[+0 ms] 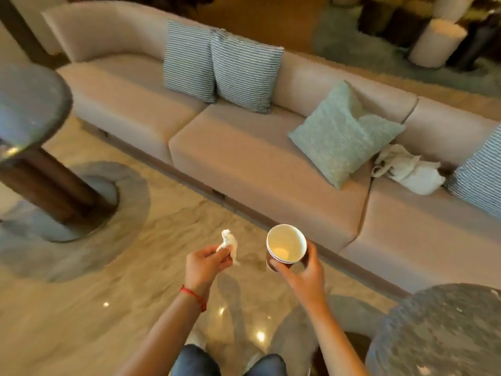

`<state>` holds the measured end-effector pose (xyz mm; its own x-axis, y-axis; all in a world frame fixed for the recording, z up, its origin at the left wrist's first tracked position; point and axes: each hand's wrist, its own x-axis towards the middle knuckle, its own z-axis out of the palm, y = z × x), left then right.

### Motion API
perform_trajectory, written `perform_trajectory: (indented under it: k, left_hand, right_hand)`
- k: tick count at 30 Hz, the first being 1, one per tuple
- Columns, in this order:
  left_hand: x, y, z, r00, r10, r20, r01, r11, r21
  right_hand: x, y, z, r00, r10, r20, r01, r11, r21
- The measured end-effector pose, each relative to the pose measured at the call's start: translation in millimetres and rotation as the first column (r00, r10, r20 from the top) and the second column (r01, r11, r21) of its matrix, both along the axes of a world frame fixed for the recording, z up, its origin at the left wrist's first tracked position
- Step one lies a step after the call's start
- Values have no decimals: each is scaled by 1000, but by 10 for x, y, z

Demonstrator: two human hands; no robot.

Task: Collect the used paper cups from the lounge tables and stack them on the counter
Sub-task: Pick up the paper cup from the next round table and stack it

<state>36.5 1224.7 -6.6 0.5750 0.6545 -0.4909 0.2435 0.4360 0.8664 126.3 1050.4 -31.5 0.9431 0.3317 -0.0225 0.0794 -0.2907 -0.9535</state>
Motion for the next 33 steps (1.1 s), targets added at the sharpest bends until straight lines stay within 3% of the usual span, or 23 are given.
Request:
perform_trajectory:
  k: [6, 14, 21, 33]
  left_hand:
    - [-681, 1008, 70, 962, 274, 15, -274, 961, 35]
    - [-1446, 2024, 121, 833, 553, 36, -554, 831, 51]
    - [-1668, 2721, 30, 710, 703, 32, -704, 710, 18]
    - [-1111, 4312, 72, 599, 796, 84, -801, 596, 61]
  right_hand:
    - [-239, 1350, 75, 961, 275, -23, -272, 958, 88]
    - [-668, 2761, 156, 819, 574, -18, -570, 816, 99]
    - [-668, 3691, 161, 725, 688, -33, -684, 725, 86]
    - [-52, 5723, 227, 597, 802, -29, -794, 596, 119]
